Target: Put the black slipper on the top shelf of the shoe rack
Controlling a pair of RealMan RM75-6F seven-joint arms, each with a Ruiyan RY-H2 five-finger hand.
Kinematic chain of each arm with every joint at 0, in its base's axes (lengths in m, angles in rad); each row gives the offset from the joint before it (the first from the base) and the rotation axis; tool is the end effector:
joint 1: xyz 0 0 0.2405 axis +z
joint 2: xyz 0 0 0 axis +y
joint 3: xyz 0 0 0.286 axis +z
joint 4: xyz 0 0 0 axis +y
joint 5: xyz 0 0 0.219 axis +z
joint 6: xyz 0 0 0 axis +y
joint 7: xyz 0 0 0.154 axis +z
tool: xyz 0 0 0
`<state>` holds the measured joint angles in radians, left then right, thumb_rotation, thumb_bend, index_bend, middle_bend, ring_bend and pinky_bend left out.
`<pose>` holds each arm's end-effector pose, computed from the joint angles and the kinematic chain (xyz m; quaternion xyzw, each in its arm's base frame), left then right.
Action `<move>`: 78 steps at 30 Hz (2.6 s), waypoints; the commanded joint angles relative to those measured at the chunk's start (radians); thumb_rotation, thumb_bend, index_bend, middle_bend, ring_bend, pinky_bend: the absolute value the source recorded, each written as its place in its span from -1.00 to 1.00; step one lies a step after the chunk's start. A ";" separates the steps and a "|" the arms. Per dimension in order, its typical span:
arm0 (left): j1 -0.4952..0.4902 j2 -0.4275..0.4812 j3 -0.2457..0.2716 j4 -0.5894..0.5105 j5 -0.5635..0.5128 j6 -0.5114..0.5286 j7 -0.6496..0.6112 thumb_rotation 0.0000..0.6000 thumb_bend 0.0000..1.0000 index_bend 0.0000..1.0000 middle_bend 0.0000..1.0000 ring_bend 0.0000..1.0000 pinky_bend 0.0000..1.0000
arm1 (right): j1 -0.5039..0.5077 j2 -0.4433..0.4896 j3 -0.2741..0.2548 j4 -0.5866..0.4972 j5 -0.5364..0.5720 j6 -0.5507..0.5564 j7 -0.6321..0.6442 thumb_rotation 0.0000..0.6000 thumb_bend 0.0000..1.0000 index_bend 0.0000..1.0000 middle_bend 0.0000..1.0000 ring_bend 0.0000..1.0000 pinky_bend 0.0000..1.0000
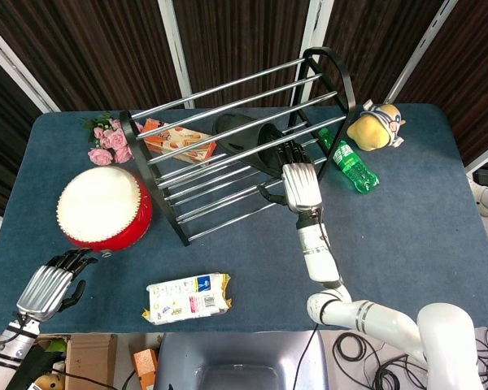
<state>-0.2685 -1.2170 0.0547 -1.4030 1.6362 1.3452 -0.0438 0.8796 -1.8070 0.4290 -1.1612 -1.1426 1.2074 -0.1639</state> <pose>-0.3388 0.2341 0.1076 -0.7217 -0.3417 -0.3562 0.4853 -0.0915 -0.4457 -0.0128 0.5740 -0.3642 0.5674 0.4647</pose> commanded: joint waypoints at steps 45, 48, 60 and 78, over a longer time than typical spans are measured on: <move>-0.005 0.009 0.000 -0.027 -0.028 -0.039 0.023 1.00 0.12 -0.41 -0.60 -0.63 -0.29 | -0.242 0.310 -0.027 -0.603 0.228 0.155 -0.529 1.00 0.22 -1.00 0.69 0.92 0.93; -0.005 0.008 -0.001 -0.027 -0.031 -0.040 0.028 1.00 0.12 -0.41 -0.59 -0.62 -0.29 | -0.231 0.317 0.001 -0.585 0.294 0.126 -0.514 1.00 0.21 -1.00 0.69 0.92 0.93; -0.007 0.009 -0.005 -0.030 -0.044 -0.050 0.029 1.00 0.12 -0.41 -0.59 -0.62 -0.28 | -0.178 0.294 0.058 -0.461 0.435 0.030 -0.419 1.00 0.23 -1.00 0.70 0.93 0.93; -0.007 0.011 -0.003 -0.032 -0.040 -0.049 0.027 1.00 0.12 -0.41 -0.59 -0.62 -0.29 | -0.168 0.367 0.011 -0.559 0.496 -0.094 -0.316 1.00 0.24 -1.00 0.71 0.93 0.93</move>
<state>-0.2753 -1.2061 0.0512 -1.4352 1.5965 1.2960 -0.0171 0.7104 -1.4412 0.4410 -1.7188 -0.6462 1.1140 -0.4815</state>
